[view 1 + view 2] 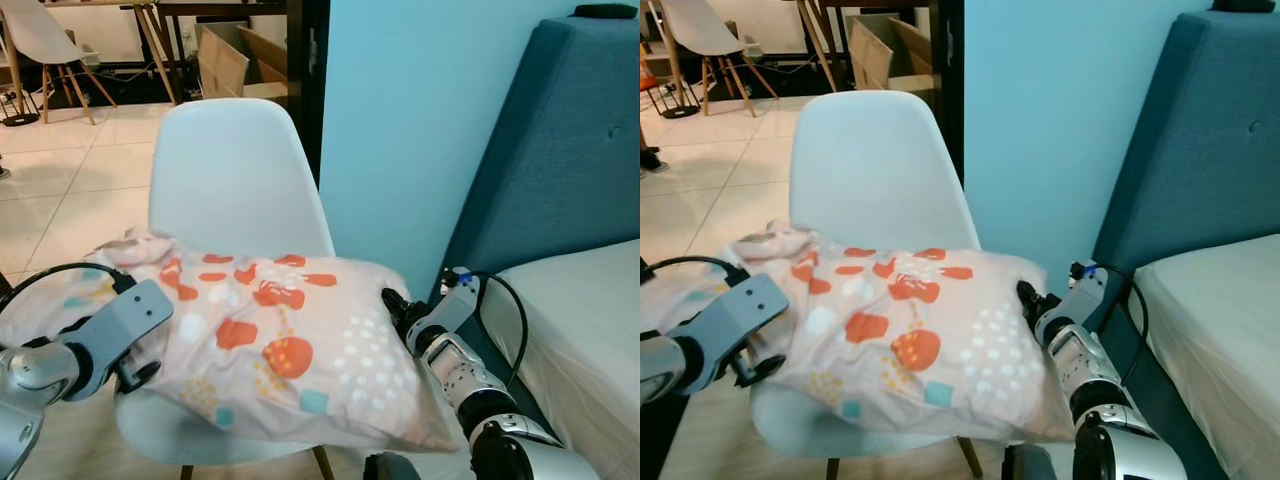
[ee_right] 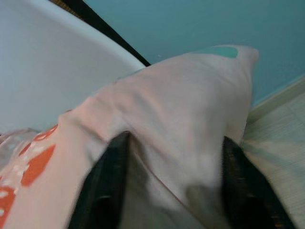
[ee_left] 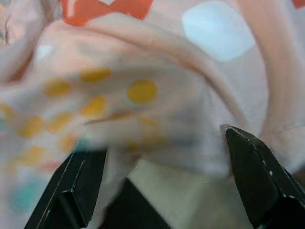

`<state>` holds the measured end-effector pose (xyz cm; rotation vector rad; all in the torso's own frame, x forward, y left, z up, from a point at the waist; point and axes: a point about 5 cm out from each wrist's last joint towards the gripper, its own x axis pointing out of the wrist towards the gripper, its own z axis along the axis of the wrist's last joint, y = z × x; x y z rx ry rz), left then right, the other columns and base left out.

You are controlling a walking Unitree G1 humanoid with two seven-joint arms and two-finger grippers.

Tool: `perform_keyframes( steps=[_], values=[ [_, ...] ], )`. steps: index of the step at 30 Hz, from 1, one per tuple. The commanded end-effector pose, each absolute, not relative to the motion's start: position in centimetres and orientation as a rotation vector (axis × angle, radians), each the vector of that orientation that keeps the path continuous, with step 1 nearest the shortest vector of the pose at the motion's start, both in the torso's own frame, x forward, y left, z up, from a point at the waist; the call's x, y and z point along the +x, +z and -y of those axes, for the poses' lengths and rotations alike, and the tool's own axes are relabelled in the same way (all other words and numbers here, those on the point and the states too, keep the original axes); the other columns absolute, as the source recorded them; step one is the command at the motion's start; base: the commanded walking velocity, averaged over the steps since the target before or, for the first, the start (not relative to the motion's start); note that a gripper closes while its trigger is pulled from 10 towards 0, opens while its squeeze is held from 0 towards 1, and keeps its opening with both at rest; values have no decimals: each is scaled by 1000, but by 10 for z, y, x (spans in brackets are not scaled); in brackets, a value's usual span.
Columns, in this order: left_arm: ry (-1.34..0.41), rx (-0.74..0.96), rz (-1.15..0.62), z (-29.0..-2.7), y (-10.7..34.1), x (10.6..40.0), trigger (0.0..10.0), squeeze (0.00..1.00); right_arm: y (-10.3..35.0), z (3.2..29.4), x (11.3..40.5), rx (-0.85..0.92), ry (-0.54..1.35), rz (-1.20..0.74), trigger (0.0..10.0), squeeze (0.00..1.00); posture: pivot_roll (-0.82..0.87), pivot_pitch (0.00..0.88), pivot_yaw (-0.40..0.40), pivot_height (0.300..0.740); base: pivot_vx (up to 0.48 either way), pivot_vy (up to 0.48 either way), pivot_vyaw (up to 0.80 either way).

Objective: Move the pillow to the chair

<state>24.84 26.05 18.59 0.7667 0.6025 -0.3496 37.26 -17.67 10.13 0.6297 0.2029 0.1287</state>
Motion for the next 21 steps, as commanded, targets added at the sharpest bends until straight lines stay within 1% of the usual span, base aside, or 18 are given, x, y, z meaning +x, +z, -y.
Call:
perform_keyframes(
  steps=[1, 3, 4, 5, 6, 9, 10, 12, 13, 14, 15, 16, 17, 18, 19, 20, 21],
  values=[
    [-372, 775, -687, -262, 179, 238, 10000, 0, 99, 175, 372, 604, 131, -211, 10000, 1000, -15, 116, -16, 575, 0, 0, 0],
    [-372, 775, -687, -262, 179, 238, 10000, 0, 99, 175, 372, 604, 131, -211, 10000, 1000, -15, 116, -16, 575, 0, 0, 0],
    [-385, 783, -745, -264, 171, 230, 10000, 0, 99, 175, 372, 589, 131, -212, 10000, 1000, -15, 115, -17, 575, 0, 0, 0],
    [-385, 783, -745, -264, 171, 230, 10000, 0, 99, 175, 372, 589, 131, -212, 10000, 1000, -15, 115, -17, 575, 0, 0, 0],
    [-392, 777, -792, -267, 165, 222, 10000, 0, 99, 177, 372, 573, 126, -215, 10000, 1000, -13, 113, -22, 575, 0, 0, 0],
    [-381, 774, -808, -270, 164, 217, 10000, 0, 99, 179, 372, 545, 121, -216, 10000, 1000, -8, 115, -27, 575, 0, 0, 0],
    [-358, 767, -779, -273, 170, 215, 10000, 0, 101, 186, 372, 529, 109, -207, 10000, 1000, 2, 116, -34, 575, 0, 0, 0],
    [-358, 767, -779, -273, 170, 215, 10000, 0, 101, 186, 372, 529, 109, -207, 10000, 1000, 2, 116, -34, 575, 0, 0, 0],
    [-330, 746, -716, -273, 180, 218, 10000, 0, 103, 192, 372, 512, 100, -196, 10000, 1000, 3, 116, -35, 575, 0, 0, 0],
    [-276, 695, -600, -272, 194, 227, 10000, 0, 107, 198, 372, 473, 104, -182, 10000, 1000, 8, 118, -38, 575, 0, 0, 0],
    [-276, 695, -600, -272, 194, 227, 10000, 0, 107, 198, 372, 473, 104, -182, 10000, 1000, 8, 118, -38, 575, 0, 0, 0],
    [-224, 613, -433, -268, 209, 240, 10000, 0, 113, 205, 373, 418, 110, -161, 10000, 1000, 9, 117, -41, 575, 0, 0, 0],
    [-224, 613, -433, -268, 209, 240, 10000, 0, 113, 205, 373, 418, 110, -161, 10000, 1000, 9, 117, -41, 575, 0, 0, 0],
    [-174, 507, -285, -265, 219, 254, 10000, 0, 119, 210, 374, 388, 120, -130, 10000, 1000, 4, 114, -38, 575, 0, 0, 0],
    [-174, 507, -285, -265, 219, 254, 10000, 0, 119, 210, 374, 388, 120, -130, 10000, 1000, 4, 114, -38, 575, 0, 0, 0],
    [-132, 388, -166, -262, 222, 266, 10000, 0, 125, 217, 375, 367, 107, -108, 10000, 392, -5, 112, -34, 575, 0, 0, 0],
    [-88, 214, -79, -259, 217, 276, 10000, 0, 129, 222, 375, 378, 98, -85, 10000, 0, -11, 108, -32, 575, 0, 0, 0]
  ],
)
